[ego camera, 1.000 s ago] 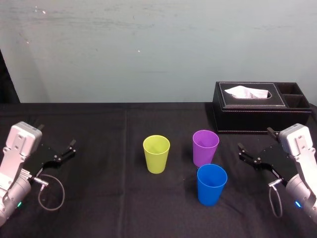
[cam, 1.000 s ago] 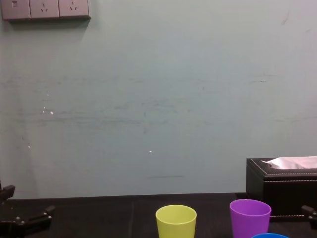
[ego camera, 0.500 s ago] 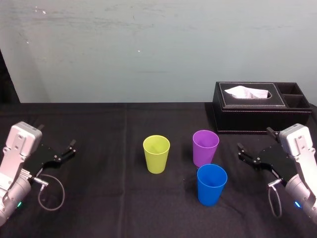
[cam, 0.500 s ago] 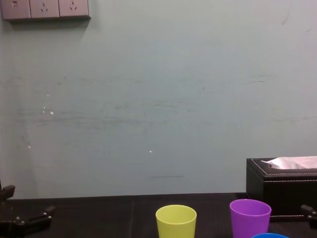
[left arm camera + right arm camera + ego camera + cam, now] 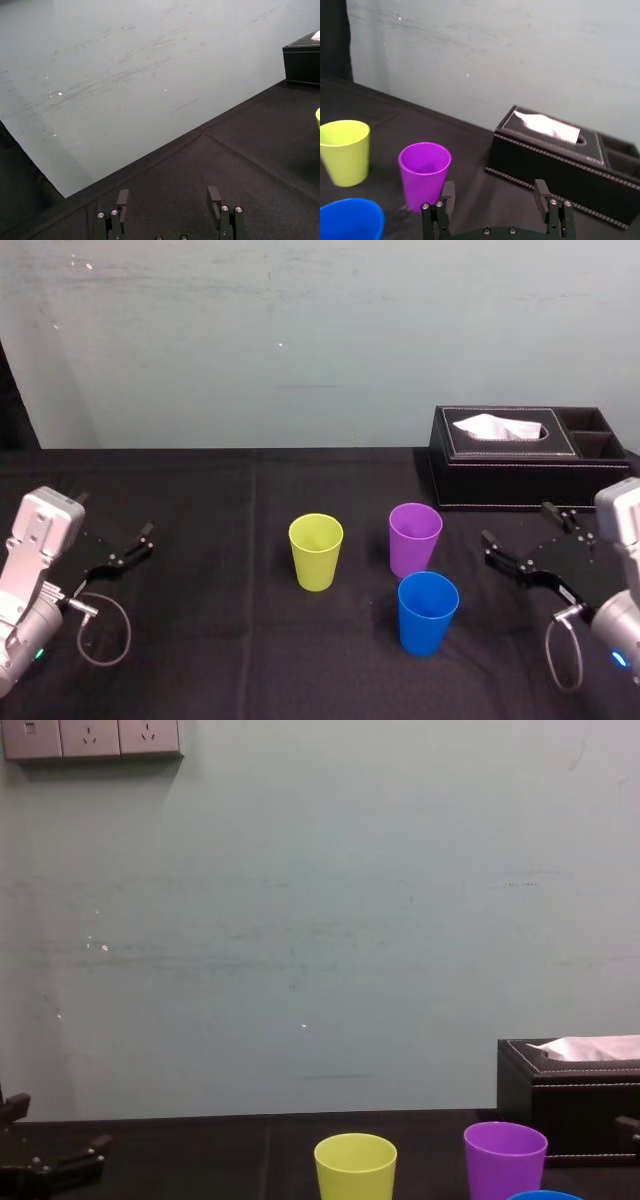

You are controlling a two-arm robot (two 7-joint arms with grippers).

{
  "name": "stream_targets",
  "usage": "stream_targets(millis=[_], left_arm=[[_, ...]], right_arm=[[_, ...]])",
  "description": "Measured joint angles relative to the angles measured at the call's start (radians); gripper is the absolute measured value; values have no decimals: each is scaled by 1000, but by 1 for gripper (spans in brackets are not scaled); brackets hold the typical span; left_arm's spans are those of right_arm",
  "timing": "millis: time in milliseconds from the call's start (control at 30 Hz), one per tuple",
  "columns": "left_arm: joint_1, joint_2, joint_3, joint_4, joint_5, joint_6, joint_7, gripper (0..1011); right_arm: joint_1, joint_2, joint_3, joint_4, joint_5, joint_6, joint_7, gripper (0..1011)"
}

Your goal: Stack the three plastic cups sequentially using one hand.

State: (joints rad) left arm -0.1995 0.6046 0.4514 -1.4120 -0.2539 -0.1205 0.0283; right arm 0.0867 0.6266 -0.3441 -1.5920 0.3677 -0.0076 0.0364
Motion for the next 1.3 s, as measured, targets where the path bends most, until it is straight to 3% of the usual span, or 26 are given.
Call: stream_targets(millis=[533, 733, 933, 1300], left_arm=[[0, 0, 0, 0, 0, 0, 0, 1000], [0, 0, 0, 0, 0, 0, 0, 1000], [0, 0, 0, 0, 0, 0, 0, 1000], [0, 0, 0, 0, 0, 0, 0, 1000]], right_arm=[[-206, 101, 123, -269, 177, 289, 104, 1002], [-236, 114, 147, -314, 209, 374, 120, 1002], [-230, 106, 126, -328, 211, 426, 153, 1002], [-172, 42, 69, -306, 197, 499, 175, 1002]])
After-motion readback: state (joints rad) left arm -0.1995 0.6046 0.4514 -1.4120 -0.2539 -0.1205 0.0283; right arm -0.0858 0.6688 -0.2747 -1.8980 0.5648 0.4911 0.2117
